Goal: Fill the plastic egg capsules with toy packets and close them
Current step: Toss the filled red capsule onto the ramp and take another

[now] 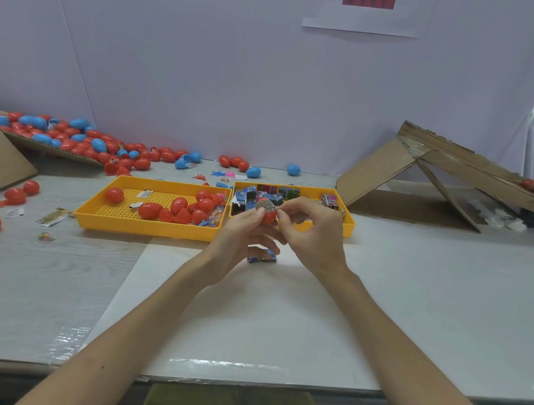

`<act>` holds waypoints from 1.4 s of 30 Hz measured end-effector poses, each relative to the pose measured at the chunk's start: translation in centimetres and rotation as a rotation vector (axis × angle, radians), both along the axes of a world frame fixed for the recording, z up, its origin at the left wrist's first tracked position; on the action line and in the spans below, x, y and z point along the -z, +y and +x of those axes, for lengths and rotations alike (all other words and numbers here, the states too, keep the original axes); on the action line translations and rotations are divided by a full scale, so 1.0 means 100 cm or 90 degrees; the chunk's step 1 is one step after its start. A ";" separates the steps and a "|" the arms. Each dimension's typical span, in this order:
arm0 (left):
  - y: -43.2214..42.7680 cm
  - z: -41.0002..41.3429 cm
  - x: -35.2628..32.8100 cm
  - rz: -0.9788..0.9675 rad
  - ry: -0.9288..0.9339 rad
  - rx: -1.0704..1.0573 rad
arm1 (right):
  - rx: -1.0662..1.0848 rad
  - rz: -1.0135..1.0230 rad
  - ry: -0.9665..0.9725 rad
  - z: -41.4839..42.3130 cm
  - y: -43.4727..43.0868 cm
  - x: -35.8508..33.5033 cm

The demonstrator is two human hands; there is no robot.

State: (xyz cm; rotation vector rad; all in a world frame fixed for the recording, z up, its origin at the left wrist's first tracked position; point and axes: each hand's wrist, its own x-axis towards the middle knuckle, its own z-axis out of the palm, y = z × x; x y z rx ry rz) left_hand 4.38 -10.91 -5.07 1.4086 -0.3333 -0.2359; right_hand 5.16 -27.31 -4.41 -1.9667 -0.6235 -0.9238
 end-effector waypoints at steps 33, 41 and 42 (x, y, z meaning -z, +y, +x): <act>0.001 0.000 0.006 0.174 -0.331 -0.243 | -0.008 -0.098 -0.014 0.002 0.000 0.004; 0.001 0.002 0.006 0.159 -0.285 -0.253 | -0.014 -0.093 -0.030 0.002 0.001 0.006; 0.002 0.003 0.005 0.133 -0.254 -0.252 | -0.027 -0.053 -0.019 0.001 0.003 0.005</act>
